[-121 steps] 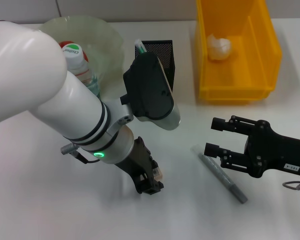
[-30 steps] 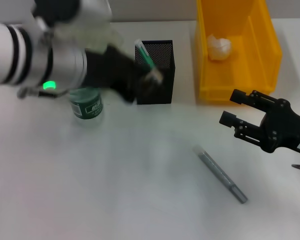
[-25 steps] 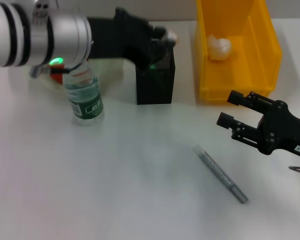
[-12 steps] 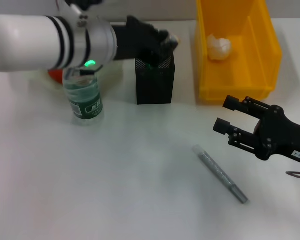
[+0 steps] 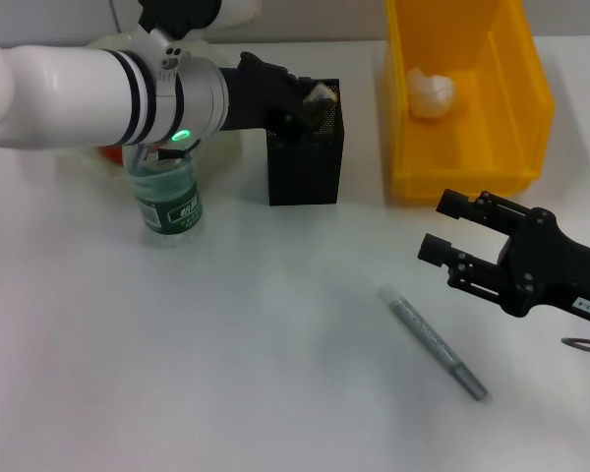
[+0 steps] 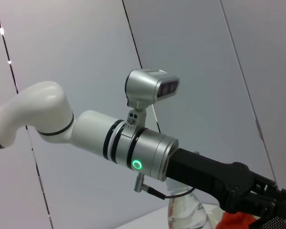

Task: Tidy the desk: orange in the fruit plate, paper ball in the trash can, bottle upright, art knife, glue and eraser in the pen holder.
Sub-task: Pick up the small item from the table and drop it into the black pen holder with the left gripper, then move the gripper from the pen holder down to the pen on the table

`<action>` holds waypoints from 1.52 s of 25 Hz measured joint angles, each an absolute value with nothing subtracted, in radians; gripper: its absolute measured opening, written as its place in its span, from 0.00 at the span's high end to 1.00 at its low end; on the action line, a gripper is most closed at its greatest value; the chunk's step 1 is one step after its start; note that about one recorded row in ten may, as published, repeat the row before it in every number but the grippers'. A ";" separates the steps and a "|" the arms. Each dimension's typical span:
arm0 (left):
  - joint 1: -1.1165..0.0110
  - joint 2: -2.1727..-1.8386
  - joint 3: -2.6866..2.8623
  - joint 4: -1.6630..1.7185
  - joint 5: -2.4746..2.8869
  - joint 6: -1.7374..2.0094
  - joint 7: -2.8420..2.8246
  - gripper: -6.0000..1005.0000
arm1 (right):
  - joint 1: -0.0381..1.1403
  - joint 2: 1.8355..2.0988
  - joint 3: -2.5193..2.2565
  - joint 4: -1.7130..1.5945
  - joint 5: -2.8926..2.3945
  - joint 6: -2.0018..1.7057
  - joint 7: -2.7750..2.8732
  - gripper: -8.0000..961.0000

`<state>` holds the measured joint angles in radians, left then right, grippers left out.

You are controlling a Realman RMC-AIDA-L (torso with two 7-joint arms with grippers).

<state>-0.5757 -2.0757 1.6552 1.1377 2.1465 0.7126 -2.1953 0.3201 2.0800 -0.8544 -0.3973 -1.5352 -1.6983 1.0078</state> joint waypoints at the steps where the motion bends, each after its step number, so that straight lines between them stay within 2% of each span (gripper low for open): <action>1: -0.576 -2.075 1.655 1.136 2.146 0.709 -2.195 0.73 | 0.322 2.080 -0.854 -0.397 -1.535 -1.698 1.008 0.30; 14: -0.571 -2.074 1.650 1.143 2.146 0.708 -2.197 0.50 | 0.321 2.080 -0.851 -0.399 -1.536 -1.699 1.008 0.30; 16: -0.540 -2.071 1.646 1.208 2.145 0.748 -2.200 0.48 | 0.314 2.078 -0.848 -0.398 -1.536 -1.699 1.008 0.30; 17: -0.487 -2.069 1.635 1.332 2.145 0.858 -2.196 0.48 | 0.314 2.078 -0.848 -0.398 -1.536 -1.699 1.008 0.30; 19: -0.487 -2.069 1.635 1.332 2.145 0.858 -2.196 0.48 | 0.308 2.077 -0.847 -0.400 -1.535 -1.699 1.008 0.30; 20: -0.436 -2.069 1.619 1.452 2.142 0.978 -2.199 0.48 | 0.304 2.077 -0.846 -0.402 -1.534 -1.699 1.008 0.30; 21: -0.436 -2.069 1.619 1.452 2.142 0.978 -2.199 0.48 | 0.302 2.077 -0.846 -0.405 -1.531 -1.699 1.008 0.30; 23: -0.335 -2.070 1.616 1.677 2.109 1.151 -2.193 0.48 | 0.301 2.077 -0.846 -0.406 -1.531 -1.699 1.008 0.30; 25: -0.257 -2.068 1.600 1.761 2.020 1.172 -2.150 0.48 | 0.302 2.076 -0.845 -0.409 -1.530 -1.700 1.012 0.30; 26: -0.257 -2.068 1.600 1.761 2.020 1.172 -2.150 0.48 | 0.306 2.075 -0.845 -0.409 -1.530 -1.700 1.014 0.30; 27: -0.186 -2.066 1.572 1.794 1.898 1.183 -2.061 0.49 | 0.306 2.075 -0.845 -0.409 -1.530 -1.700 1.014 0.30; 31: -0.031 -2.067 1.459 1.748 1.564 1.245 -1.775 0.49 | 0.318 2.074 -0.845 -0.410 -1.530 -1.700 1.015 0.30; 35: -0.005 -2.067 1.380 1.685 1.450 1.313 -1.723 0.49 | 0.328 2.074 -0.845 -0.411 -1.530 -1.700 1.015 0.30; 38: -0.054 -2.067 1.214 1.468 1.364 1.498 -1.682 0.49 | 0.336 2.074 -0.845 -0.411 -1.531 -1.700 1.016 0.30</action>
